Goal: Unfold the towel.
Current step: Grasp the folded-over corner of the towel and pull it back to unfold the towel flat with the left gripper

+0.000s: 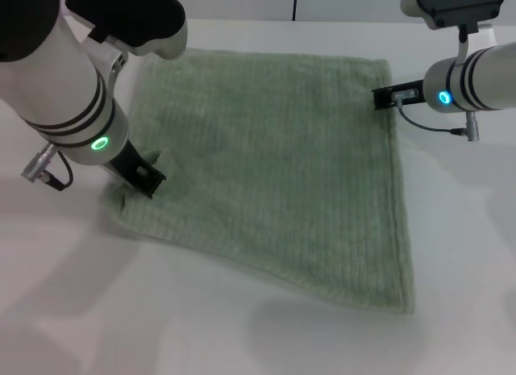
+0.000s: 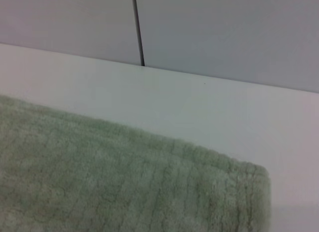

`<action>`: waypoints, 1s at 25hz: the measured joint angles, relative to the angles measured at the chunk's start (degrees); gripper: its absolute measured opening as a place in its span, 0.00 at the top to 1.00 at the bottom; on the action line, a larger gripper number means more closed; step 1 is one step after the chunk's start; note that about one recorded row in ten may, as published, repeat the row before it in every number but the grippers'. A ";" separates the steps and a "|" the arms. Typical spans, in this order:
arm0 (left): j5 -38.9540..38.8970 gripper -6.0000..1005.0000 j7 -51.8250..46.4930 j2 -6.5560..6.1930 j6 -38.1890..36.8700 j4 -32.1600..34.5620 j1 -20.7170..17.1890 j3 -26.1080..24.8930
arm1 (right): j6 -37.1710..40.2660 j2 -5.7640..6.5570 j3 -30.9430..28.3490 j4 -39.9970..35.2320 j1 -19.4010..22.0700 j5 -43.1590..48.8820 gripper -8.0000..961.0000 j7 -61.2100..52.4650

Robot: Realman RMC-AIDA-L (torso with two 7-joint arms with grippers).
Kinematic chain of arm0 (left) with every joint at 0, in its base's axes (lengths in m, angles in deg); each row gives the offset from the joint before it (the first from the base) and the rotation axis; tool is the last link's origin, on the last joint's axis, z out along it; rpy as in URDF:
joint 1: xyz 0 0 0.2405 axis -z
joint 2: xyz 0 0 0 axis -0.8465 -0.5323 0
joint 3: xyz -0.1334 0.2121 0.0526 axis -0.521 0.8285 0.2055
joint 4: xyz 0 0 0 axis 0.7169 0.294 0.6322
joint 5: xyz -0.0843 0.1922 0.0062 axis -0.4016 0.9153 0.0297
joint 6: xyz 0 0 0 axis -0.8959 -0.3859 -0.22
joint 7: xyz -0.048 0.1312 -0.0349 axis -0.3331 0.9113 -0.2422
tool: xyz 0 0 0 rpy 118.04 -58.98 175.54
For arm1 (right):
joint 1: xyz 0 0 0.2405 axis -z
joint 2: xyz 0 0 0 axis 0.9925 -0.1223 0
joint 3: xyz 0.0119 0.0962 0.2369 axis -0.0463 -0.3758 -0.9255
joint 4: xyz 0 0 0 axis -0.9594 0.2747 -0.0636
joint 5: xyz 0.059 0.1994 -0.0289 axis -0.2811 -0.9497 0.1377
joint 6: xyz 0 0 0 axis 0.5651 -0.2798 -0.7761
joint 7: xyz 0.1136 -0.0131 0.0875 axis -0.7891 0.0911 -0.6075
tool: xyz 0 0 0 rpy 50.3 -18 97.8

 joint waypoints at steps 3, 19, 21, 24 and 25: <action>0.00 0.93 0.00 0.00 1.61 -1.83 -0.59 0.00 | -0.15 0.02 0.00 0.19 -0.07 0.02 0.99 -0.06; -0.01 0.92 0.02 -0.05 3.27 -2.24 -3.45 -1.33 | -0.72 0.04 0.00 0.82 -0.05 0.22 0.99 -0.15; -0.01 0.92 0.03 -0.07 3.72 -2.24 -3.58 -1.31 | -0.72 0.05 0.00 0.85 -0.05 0.23 0.99 -0.15; -0.01 0.92 -0.16 -0.07 4.21 -2.42 -3.84 -1.15 | -0.72 0.05 0.00 0.96 -0.03 0.28 0.99 -0.15; -0.01 0.92 -0.30 -0.07 4.44 -2.58 -4.00 -1.13 | -0.72 0.05 0.00 0.96 -0.03 0.28 0.99 -0.15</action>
